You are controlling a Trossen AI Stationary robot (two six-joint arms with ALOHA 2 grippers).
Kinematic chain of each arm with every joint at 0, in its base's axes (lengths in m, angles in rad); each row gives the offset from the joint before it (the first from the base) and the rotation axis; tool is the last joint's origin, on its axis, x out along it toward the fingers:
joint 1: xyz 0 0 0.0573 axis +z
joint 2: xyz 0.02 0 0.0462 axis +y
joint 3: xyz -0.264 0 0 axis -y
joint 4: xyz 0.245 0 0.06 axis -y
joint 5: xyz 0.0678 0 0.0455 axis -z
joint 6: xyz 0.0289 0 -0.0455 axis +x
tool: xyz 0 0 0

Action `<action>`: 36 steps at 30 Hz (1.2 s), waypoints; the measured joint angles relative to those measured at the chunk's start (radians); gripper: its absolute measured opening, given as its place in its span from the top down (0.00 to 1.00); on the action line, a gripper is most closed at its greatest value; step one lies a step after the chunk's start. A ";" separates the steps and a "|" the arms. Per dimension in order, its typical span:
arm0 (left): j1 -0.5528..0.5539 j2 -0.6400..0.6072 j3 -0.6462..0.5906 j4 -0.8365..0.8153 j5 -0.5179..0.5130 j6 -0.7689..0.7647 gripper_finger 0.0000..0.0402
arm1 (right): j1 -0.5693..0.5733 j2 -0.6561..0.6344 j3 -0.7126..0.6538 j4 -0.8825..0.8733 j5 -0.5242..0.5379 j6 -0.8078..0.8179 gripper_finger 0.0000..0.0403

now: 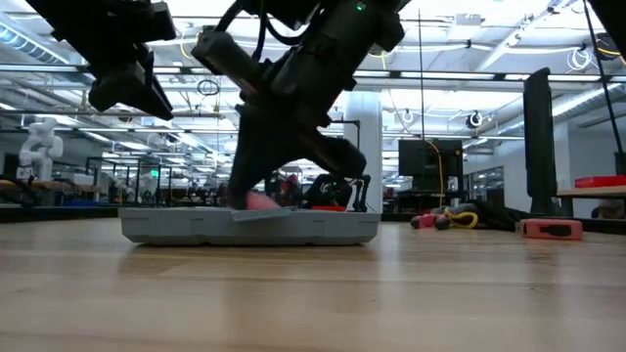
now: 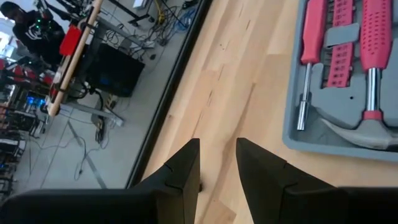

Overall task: Prefit tool cases
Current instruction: Put the pink hex key into the gray prefit tool case

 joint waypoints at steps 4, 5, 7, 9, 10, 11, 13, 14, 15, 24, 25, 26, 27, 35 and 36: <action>0.000 0.000 0.000 0.002 0.000 -0.002 0.72 | 0.011 0.005 0.024 -0.048 0.023 0.004 1.00; 0.000 0.000 0.000 0.001 0.000 -0.002 0.72 | 0.014 0.005 0.026 -0.046 0.024 0.010 1.00; 0.000 0.000 0.000 0.001 0.000 -0.002 0.72 | 0.017 0.004 0.026 -0.067 0.035 0.017 1.00; 0.000 0.000 0.000 0.001 0.000 -0.002 0.72 | 0.023 0.005 0.024 -0.080 0.043 0.021 1.00; 0.000 0.000 0.000 0.001 0.001 -0.002 0.72 | 0.023 0.005 0.025 -0.081 0.046 0.025 1.00; 0.000 0.000 0.000 0.001 0.001 -0.002 0.72 | 0.024 0.004 0.025 -0.086 0.047 0.032 1.00; 0.000 0.000 0.000 0.001 0.002 -0.003 0.72 | 0.027 0.007 0.024 -0.097 0.049 0.038 1.00; 0.000 0.000 0.000 0.001 0.003 -0.003 0.72 | 0.028 0.013 0.024 -0.092 0.049 0.039 1.00; 0.000 0.000 0.000 0.001 0.004 -0.003 0.72 | 0.028 0.016 0.024 -0.089 0.048 0.039 1.00; -0.002 0.000 0.000 -0.004 0.008 -0.003 0.72 | 0.028 0.049 0.025 -0.046 0.038 0.021 0.99; -0.002 0.000 0.000 -0.009 0.008 -0.003 0.72 | 0.029 0.050 0.025 -0.038 0.038 0.016 0.99; -0.002 0.000 0.000 -0.013 0.009 -0.006 0.72 | 0.029 0.050 0.025 -0.032 0.037 0.013 0.98; -0.002 0.000 0.000 -0.016 0.011 -0.014 0.72 | 0.029 0.051 0.025 -0.030 0.035 0.011 0.96; -0.012 0.000 0.000 -0.029 0.015 -0.029 0.72 | 0.026 0.046 0.024 -0.031 0.021 0.004 0.85; -0.014 0.000 0.000 -0.028 0.016 -0.030 0.72 | 0.024 0.043 0.024 -0.030 0.023 0.004 0.84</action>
